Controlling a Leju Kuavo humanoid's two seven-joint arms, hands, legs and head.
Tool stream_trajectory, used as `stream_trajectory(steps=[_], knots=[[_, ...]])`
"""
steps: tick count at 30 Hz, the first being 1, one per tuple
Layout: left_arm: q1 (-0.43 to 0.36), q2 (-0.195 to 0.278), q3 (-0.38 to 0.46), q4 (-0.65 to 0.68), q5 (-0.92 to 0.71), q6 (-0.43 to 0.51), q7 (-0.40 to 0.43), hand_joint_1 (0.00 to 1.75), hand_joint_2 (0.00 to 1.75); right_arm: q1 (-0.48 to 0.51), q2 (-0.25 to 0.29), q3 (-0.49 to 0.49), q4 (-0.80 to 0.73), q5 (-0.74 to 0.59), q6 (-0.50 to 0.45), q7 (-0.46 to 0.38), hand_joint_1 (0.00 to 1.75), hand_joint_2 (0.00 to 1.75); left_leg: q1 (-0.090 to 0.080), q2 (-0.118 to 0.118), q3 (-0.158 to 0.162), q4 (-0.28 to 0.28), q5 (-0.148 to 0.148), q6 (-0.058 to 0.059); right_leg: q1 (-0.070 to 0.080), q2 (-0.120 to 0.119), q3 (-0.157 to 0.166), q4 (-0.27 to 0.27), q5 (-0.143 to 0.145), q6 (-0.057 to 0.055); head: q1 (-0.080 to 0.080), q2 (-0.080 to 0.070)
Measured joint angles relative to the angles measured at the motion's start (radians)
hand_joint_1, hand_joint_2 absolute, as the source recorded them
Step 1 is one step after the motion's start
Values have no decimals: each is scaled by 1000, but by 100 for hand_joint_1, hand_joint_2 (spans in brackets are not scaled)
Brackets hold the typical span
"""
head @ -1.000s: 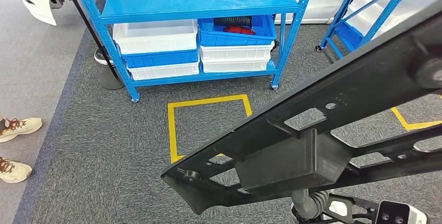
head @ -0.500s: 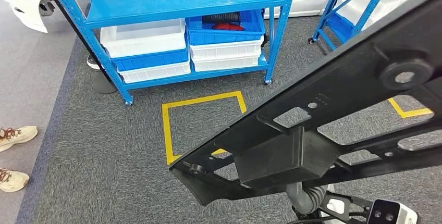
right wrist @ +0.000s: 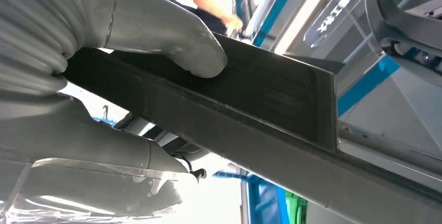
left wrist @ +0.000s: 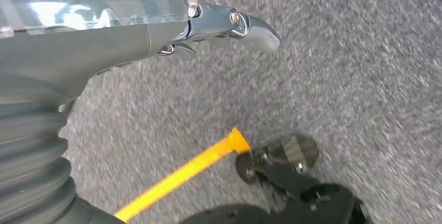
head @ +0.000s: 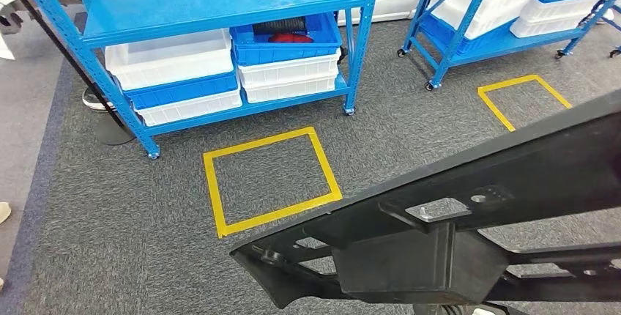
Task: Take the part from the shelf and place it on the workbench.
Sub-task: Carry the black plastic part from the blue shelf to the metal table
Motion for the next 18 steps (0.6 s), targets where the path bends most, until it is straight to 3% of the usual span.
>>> stream_trajectory(steps=[2,3,4,5,7,9,11,13,15,17,18], knots=[[5,0,-7,0,0,0,0,0,175,5,1,-3,0,0,1,0,175,175,-2,23,-3,1,0,1,-3,-16,-54,121,-51,6,0,0],[6,0,-11,0,0,0,1,0,175,9,1,-6,0,0,3,0,175,175,-3,34,-4,1,0,1,-3,-19,-63,143,-52,8,0,0],[6,-1,-14,0,0,0,2,0,175,14,2,-10,0,-2,6,0,175,175,-3,45,-4,2,0,1,-3,-23,-50,124,-34,8,0,0],[6,-1,-17,0,0,-2,4,0,175,19,5,-15,-2,-4,11,0,175,175,-3,54,-3,2,-1,0,-3,-33,-18,68,-3,6,0,0],[6,-3,-22,0,0,-9,10,0,175,27,15,-28,-7,-12,20,0,175,175,-7,70,1,3,-5,-6,4,-78,61,-77,47,-6,0,0],[7,-3,-27,0,0,-15,16,0,175,32,25,-39,-13,-21,26,0,175,175,-12,85,4,4,-9,-15,13,-104,93,-144,56,-19,0,0],[6,-3,-33,0,0,-18,22,0,175,36,35,-54,-15,-33,27,0,175,175,-14,102,7,2,-12,-24,14,-84,90,-149,59,-29,0,0],[4,-3,-39,0,0,-20,25,0,175,38,45,-71,-15,-48,22,0,175,175,-12,83,3,22,-32,-35,9,-63,91,-157,67,-40,0,0],[3,-2,-42,0,4,-22,25,0,175,37,55,-82,-14,-59,15,0,175,175,-8,35,-37,119,-93,-42,5,-44,90,-162,73,-50,0,0],[2,-3,-43,0,26,-26,23,0,175,37,59,-90,-10,-64,7,0,175,175,-7,14,-94,251,-149,-45,5,-22,87,-160,74,-54,0,0],[1,-4,-43,0,41,-28,21,0,175,36,59,-94,-7,-66,2,1,175,175,-6,12,-108,283,-152,-46,5,-11,86,-158,75,-54,0,0]])
